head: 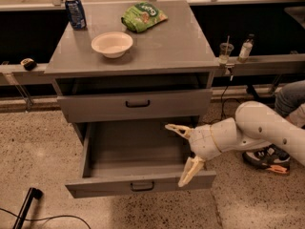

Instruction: Close middle drawer

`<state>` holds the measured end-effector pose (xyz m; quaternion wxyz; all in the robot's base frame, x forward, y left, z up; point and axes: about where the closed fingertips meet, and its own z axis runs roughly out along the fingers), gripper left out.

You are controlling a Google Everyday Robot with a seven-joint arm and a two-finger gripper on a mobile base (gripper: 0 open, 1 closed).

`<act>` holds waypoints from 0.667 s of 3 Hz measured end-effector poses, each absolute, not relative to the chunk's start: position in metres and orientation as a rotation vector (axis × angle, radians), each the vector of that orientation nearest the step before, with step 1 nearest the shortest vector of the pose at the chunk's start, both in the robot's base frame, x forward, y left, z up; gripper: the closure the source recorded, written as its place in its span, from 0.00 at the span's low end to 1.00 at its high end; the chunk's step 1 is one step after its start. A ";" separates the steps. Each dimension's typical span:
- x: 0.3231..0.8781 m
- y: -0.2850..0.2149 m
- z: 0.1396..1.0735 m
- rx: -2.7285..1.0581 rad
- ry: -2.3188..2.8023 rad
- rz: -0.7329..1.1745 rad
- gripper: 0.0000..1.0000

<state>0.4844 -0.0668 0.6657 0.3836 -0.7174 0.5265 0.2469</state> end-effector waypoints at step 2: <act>0.469 -0.079 0.609 -1.790 1.547 0.696 0.00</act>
Offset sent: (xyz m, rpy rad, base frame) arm -0.0459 -0.0330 -0.1534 -0.1520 0.3947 -0.2897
